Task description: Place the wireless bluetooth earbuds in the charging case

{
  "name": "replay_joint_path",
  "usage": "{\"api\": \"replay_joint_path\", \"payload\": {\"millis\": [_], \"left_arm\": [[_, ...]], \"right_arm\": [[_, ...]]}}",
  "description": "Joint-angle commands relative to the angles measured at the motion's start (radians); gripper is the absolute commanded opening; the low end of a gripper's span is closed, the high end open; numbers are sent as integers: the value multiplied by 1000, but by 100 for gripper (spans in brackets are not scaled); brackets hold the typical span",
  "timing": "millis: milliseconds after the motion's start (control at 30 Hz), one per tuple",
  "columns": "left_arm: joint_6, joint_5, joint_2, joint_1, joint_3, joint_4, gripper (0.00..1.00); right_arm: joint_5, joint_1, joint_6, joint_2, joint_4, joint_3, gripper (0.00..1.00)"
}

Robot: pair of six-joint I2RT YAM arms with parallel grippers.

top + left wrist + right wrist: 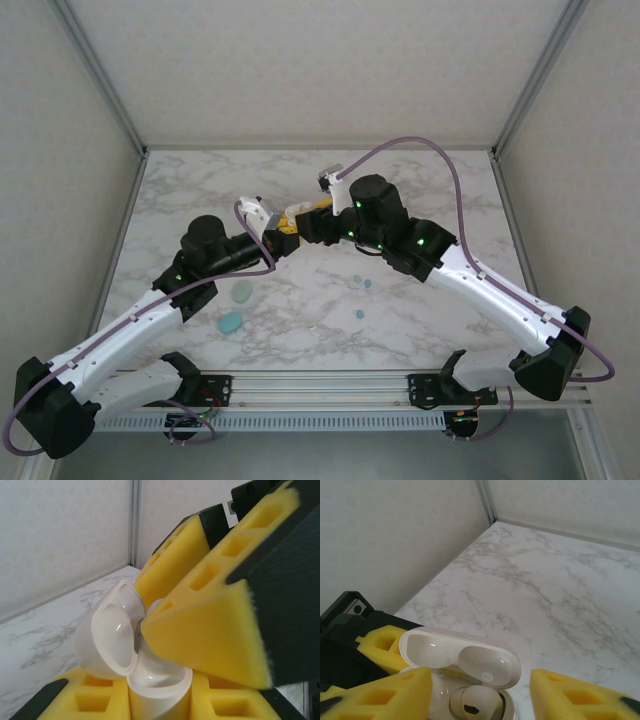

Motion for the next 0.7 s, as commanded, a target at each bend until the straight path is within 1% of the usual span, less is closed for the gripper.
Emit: {"api": "replay_joint_path", "payload": {"millis": [0,167,267,333,433,500,567,633,667], "left_arm": [[38,-12,-31,-10,31,25,9],[59,-18,-37,-10,32,-6,9],[60,-18,-38,-10,31,-7,9],[61,-18,-38,-11,29,-7,9],[63,-20,-40,-10,28,-10,9],[64,-30,-45,-10,26,-10,9],[72,-55,-64,-10,21,-13,9],[85,-84,-84,-10,15,-23,9],[92,-100,-96,-10,12,-31,9]], "right_arm": [[-42,14,46,-39,-17,-1,63],[-57,9,112,-76,-22,24,72],[-53,8,136,-96,-26,37,75],[-25,8,152,-110,-35,41,76],[63,7,171,-135,-63,46,77],[170,3,199,-146,-122,53,77],[303,-17,261,-153,-233,64,75],[360,-57,321,-168,-312,41,72],[353,-81,341,-175,-331,15,70]]}}
